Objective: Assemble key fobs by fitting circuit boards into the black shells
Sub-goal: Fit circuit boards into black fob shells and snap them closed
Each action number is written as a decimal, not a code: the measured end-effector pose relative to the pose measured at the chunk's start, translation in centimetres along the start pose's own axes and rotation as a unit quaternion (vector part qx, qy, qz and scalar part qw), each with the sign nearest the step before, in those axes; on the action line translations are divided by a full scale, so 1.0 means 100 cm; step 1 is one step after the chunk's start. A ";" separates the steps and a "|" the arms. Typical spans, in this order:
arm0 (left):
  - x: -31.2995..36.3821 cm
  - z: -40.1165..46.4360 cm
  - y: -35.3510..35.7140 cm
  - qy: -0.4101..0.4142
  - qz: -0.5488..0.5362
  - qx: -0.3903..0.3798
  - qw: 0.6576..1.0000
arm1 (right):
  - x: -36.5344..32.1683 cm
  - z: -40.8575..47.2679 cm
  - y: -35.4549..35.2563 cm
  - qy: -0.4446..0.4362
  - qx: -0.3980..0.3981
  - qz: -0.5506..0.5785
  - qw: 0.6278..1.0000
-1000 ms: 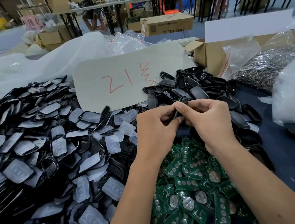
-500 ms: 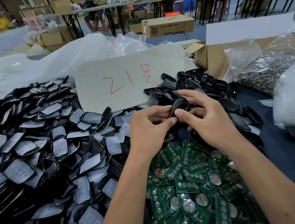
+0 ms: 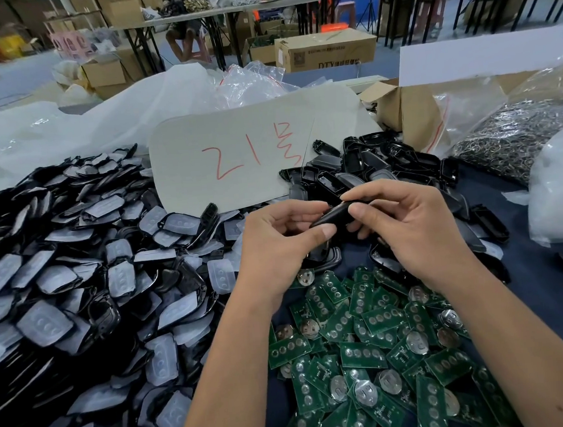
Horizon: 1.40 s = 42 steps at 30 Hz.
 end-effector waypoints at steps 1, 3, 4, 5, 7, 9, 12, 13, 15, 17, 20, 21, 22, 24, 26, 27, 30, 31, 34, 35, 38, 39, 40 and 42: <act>0.000 0.000 0.000 -0.009 -0.017 0.004 1.000 | 0.000 0.000 0.000 -0.001 0.001 0.014 1.000; -0.002 -0.001 0.000 -0.031 -0.045 0.010 0.998 | -0.001 0.000 0.002 0.000 0.002 0.045 0.999; -0.002 -0.001 0.000 -0.038 -0.053 0.011 0.998 | -0.002 0.000 0.002 0.001 0.003 0.061 0.998; -0.002 -0.002 0.001 -0.042 -0.056 0.012 0.997 | -0.003 0.000 0.002 0.003 0.003 0.076 0.997; 0.000 -0.002 0.002 -0.045 -0.068 0.019 0.997 | -0.004 -0.001 0.002 0.008 -0.001 0.094 0.996; 0.001 -0.002 0.003 -0.048 -0.087 0.025 0.995 | -0.004 -0.001 0.003 0.013 -0.008 0.103 0.995; 0.001 -0.002 0.003 -0.058 -0.102 0.022 0.993 | -0.005 -0.002 0.005 0.015 -0.014 0.110 0.994; 0.001 -0.002 0.004 -0.060 -0.105 0.016 0.993 | -0.005 -0.002 0.005 0.017 -0.015 0.111 0.994; 0.003 -0.003 0.005 -0.057 -0.118 0.013 0.991 | -0.004 -0.002 0.005 0.023 -0.017 0.115 0.993; 0.003 -0.003 0.005 -0.056 -0.125 0.020 0.990 | -0.003 -0.001 0.005 0.028 -0.020 0.117 0.993; 0.002 -0.003 0.005 -0.065 -0.126 0.025 0.990 | -0.001 -0.001 0.006 0.026 -0.020 0.089 0.995; 0.002 -0.003 0.005 -0.069 -0.127 0.028 0.989 | 0.000 -0.001 0.007 0.023 -0.020 0.075 0.997; 0.001 -0.003 0.005 -0.075 -0.131 0.032 0.988 | 0.000 -0.001 0.007 0.021 -0.020 0.062 0.998; 0.001 -0.003 0.004 -0.088 -0.139 0.038 0.986 | 0.000 -0.001 0.008 0.018 -0.020 0.042 0.999; 0.000 -0.004 0.004 -0.105 -0.144 0.043 0.983 | -0.001 -0.002 0.009 0.012 -0.024 0.021 0.999; 0.000 -0.004 0.003 -0.115 -0.145 0.048 0.982 | -0.002 -0.003 0.010 0.007 -0.028 0.006 1.000; -0.001 -0.004 0.002 -0.127 -0.132 0.065 0.981 | -0.003 -0.007 0.014 -0.007 -0.028 -0.059 0.998; 0.000 -0.004 0.002 -0.127 -0.129 0.068 0.981 | -0.002 -0.007 0.015 -0.014 -0.020 -0.079 0.997; 0.003 -0.004 0.002 -0.132 -0.141 0.070 0.979 | -0.001 -0.008 0.015 -0.014 -0.005 -0.101 0.995; 0.004 -0.005 0.003 -0.135 -0.156 0.068 0.976 | -0.001 -0.007 0.014 -0.008 -0.003 -0.095 0.995; 0.006 -0.005 0.006 -0.141 -0.230 0.050 0.961 | 0.000 -0.005 0.012 0.005 -0.001 -0.042 0.999; 0.007 -0.005 0.007 -0.138 -0.251 0.042 0.957 | 0.000 -0.005 0.011 0.009 -0.004 -0.009 1.000; 0.008 -0.005 0.007 -0.132 -0.268 0.034 0.954 | 0.000 -0.005 0.012 0.014 -0.010 0.025 1.000; 0.010 -0.004 0.008 -0.116 -0.286 0.022 0.951 | 0.000 -0.004 0.012 0.026 -0.025 0.085 0.996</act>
Point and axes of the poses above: each hand's wrist, its own z-axis towards the middle knuckle, its own y-axis out of the palm, x = y × z, the point moved 4 cm from there along z, towards the middle knuckle, and after that the axes turned 12 degrees about y, right-handed, at the moved point
